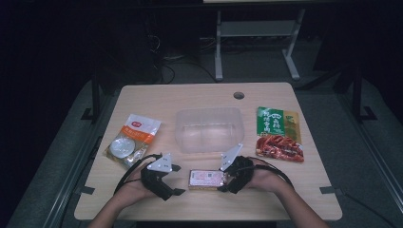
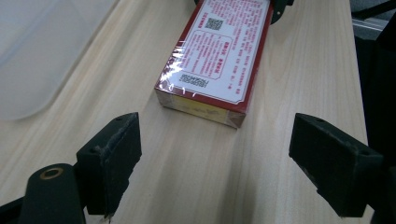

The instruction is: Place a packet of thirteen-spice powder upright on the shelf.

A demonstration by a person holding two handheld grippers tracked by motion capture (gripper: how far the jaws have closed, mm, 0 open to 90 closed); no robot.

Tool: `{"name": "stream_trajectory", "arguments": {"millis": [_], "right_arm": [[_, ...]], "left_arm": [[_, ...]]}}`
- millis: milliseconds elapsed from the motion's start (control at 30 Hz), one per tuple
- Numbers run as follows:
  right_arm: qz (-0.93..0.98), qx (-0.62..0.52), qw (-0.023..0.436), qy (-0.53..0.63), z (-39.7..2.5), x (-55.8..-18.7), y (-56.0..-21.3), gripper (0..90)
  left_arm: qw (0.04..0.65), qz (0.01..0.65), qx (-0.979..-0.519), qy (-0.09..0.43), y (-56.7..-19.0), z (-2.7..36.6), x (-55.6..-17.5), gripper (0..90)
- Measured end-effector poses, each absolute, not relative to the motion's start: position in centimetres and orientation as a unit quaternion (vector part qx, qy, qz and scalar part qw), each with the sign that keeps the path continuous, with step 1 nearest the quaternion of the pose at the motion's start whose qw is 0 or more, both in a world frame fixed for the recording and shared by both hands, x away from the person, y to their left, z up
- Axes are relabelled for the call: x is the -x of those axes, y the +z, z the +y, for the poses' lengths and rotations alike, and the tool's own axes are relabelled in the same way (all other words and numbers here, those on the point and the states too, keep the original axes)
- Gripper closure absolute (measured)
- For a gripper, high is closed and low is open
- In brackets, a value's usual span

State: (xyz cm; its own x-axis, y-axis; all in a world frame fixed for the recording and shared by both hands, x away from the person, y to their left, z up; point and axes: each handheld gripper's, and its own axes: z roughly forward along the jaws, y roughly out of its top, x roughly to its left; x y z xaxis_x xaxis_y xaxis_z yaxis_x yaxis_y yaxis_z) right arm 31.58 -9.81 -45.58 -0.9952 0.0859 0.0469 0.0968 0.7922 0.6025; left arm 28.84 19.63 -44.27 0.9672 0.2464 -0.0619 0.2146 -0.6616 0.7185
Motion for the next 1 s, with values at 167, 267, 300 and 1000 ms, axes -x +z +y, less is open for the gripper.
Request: {"name": "stream_trajectory", "arguments": {"millis": [167, 267, 300, 1000], "right_arm": [[-0.924, 0.063, 0.019, -0.377, -10.9, -31.6, -44.3, 32.1], [-0.910, 0.069, 0.022, -0.408, -11.6, -31.4, -43.5, 32.1], [-0.905, 0.073, 0.021, -0.418, -11.9, -31.3, -43.3, 32.1], [-0.868, 0.087, 0.020, -0.489, -14.7, -30.7, -41.1, 32.1]], "left_arm": [[0.409, 0.107, -0.906, 0.030, -42.9, 19.5, -29.3, 16.0], [0.429, 0.095, -0.898, 0.030, -41.9, 19.3, -29.7, 15.6], [0.434, 0.090, -0.896, 0.028, -41.5, 19.1, -29.8, 15.6], [0.470, 0.039, -0.882, -0.001, -39.5, 15.1, -31.6, 15.6]]}}
